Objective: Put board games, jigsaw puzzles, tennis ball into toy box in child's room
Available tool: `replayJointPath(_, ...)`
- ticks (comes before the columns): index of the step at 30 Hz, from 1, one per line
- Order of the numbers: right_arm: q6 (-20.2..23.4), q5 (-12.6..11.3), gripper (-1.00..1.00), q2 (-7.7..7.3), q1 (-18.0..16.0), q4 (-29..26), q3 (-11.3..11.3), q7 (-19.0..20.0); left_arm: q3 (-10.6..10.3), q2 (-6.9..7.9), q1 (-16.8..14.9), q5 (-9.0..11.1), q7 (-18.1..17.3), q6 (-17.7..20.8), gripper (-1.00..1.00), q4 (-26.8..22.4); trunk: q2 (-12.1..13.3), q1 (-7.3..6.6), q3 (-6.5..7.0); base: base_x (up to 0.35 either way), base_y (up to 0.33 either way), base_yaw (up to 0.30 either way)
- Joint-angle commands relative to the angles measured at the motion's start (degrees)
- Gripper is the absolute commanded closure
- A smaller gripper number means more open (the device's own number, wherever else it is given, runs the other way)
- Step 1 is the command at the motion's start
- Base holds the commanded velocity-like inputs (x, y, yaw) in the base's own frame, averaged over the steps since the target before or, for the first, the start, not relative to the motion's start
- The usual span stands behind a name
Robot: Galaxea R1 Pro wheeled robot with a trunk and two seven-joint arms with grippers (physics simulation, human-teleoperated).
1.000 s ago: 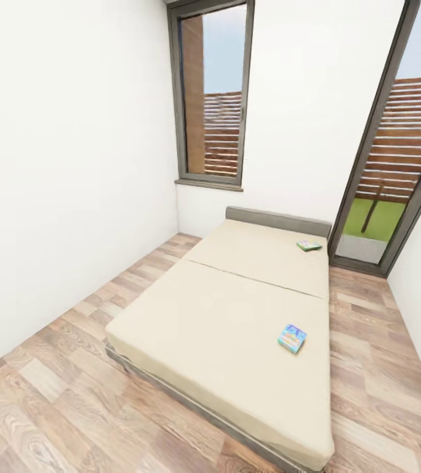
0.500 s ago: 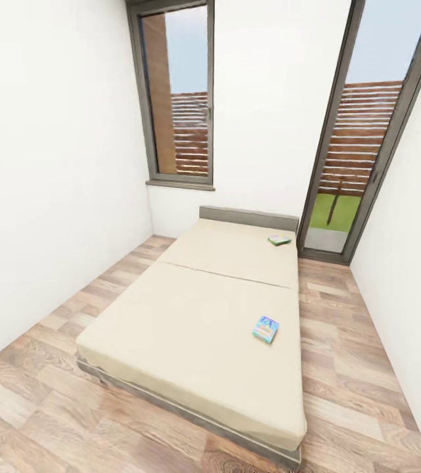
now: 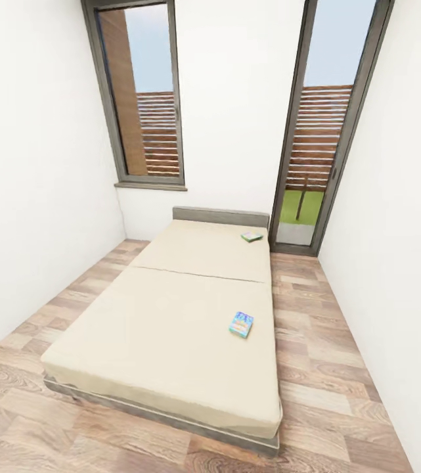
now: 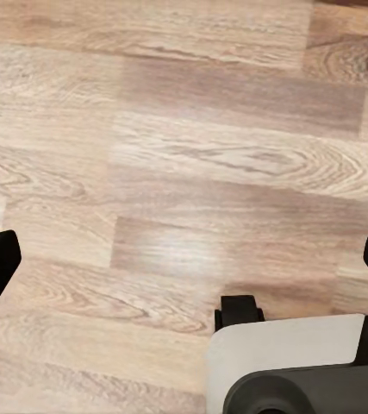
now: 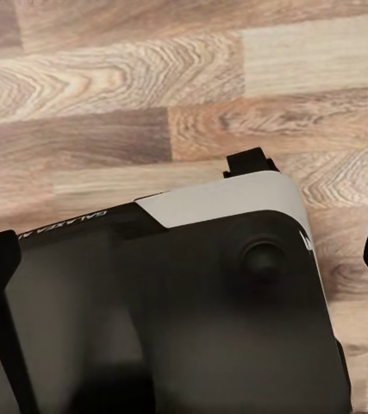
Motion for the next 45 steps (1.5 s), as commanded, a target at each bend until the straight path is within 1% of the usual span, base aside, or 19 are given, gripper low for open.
replayJointPath(1,0.3,-0.06,-1.0,0.03,-0.01,-0.1,-0.44,0.1,-0.23,0.04,-0.02,-0.12,0.0,-0.19,-1.0,0.02,-0.04,0.0,-0.06,0.0,0.0,-0.279)
replayJointPath(16,0.3,-0.06,-1.0,0.03,-0.01,0.08,-0.44,0.1,-0.23,0.04,-0.02,-0.12,0.0,-0.19,-1.0,0.02,-0.04,0.0,-0.09,0.0,0.0,-0.279)
replayJointPath(28,0.3,-0.06,-1.0,0.02,-0.01,0.11,-0.44,0.05,-0.27,0.04,-0.02,-0.12,0.0,-0.15,-1.0,0.02,-0.04,0.0,-0.43,0.0,-0.001,-0.273)
replayJointPath(35,0.27,-0.06,-1.0,0.03,-0.01,0.11,-0.44,0.01,-0.3,0.04,-0.02,-0.12,0.0,-0.11,-1.0,0.02,-0.04,0.0,-0.77,0.0,-0.146,-0.252)
replayJointPath(40,0.16,-0.06,-1.0,0.03,-0.01,0.11,-0.43,0.04,-0.29,0.04,-0.02,-0.12,0.0,-0.11,-1.0,0.02,-0.04,0.0,-1.13,0.0,-0.112,-0.175)
replayJointPath(45,-0.69,-0.06,-1.0,0.03,0.11,0.05,-0.46,0.0,-0.3,0.04,-0.02,-0.12,0.0,-0.15,-1.0,0.02,-0.04,0.0,-1.54,0.0,-0.043,-0.055)
